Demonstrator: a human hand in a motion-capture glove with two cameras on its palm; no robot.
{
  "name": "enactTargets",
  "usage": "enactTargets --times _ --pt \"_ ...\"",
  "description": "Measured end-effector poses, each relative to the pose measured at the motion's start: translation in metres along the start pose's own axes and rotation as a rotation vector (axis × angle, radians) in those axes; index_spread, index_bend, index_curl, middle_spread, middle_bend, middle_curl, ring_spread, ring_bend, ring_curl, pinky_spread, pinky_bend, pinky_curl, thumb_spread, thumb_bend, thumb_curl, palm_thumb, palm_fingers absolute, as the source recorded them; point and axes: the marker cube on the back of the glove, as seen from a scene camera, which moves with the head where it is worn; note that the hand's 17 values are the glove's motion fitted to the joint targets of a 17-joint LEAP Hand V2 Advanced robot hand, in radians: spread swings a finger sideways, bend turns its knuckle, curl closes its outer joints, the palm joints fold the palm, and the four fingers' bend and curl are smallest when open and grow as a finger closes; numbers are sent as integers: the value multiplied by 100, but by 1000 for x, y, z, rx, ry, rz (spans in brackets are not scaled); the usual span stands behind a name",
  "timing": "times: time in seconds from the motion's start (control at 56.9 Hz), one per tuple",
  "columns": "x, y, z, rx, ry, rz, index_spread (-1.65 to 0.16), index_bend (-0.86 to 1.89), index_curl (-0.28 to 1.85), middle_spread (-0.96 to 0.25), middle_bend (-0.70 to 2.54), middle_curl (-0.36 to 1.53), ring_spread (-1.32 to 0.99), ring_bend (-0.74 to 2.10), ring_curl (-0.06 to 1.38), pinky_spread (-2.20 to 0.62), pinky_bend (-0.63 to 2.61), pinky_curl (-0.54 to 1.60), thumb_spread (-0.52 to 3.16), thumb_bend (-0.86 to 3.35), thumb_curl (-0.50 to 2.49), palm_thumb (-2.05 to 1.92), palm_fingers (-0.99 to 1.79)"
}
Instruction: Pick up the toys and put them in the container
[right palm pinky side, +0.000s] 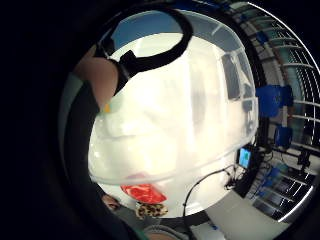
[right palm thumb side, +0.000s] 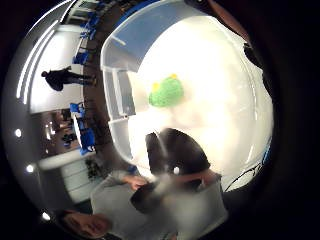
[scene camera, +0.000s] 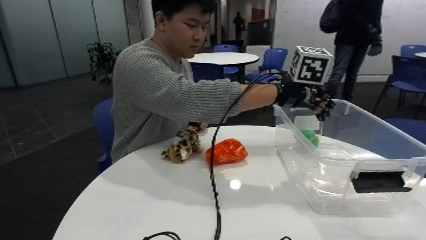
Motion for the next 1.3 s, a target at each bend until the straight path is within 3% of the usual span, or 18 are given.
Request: enactTargets --times 0.176,0.387,0.527,0.721,0.985,1.301 --pt "-12 44 -11 28 -28 -60 -35 14 13 -25 21 43 -32 94 38 -17 117 40 132 -1 26 3 5" --pt "32 173 -15 121 -96 -181 -35 16 17 -24 23 44 -31 92 37 -12 114 38 133 -2 26 0 4" --pt "51 222 29 81 -52 -103 -36 17 20 -23 23 44 -30 92 36 -11 111 36 135 -1 26 -1 7" --pt "43 234 89 28 -46 -109 -36 14 22 -22 22 44 -29 92 36 -11 112 36 136 -1 26 0 5" --pt "20 227 179 -189 45 -182 -35 10 20 -20 15 40 -26 87 35 -10 124 38 138 1 28 8 -11" --pt "15 221 200 -160 122 -209 -36 13 19 -17 14 33 -24 100 37 -20 140 40 144 9 35 31 3"
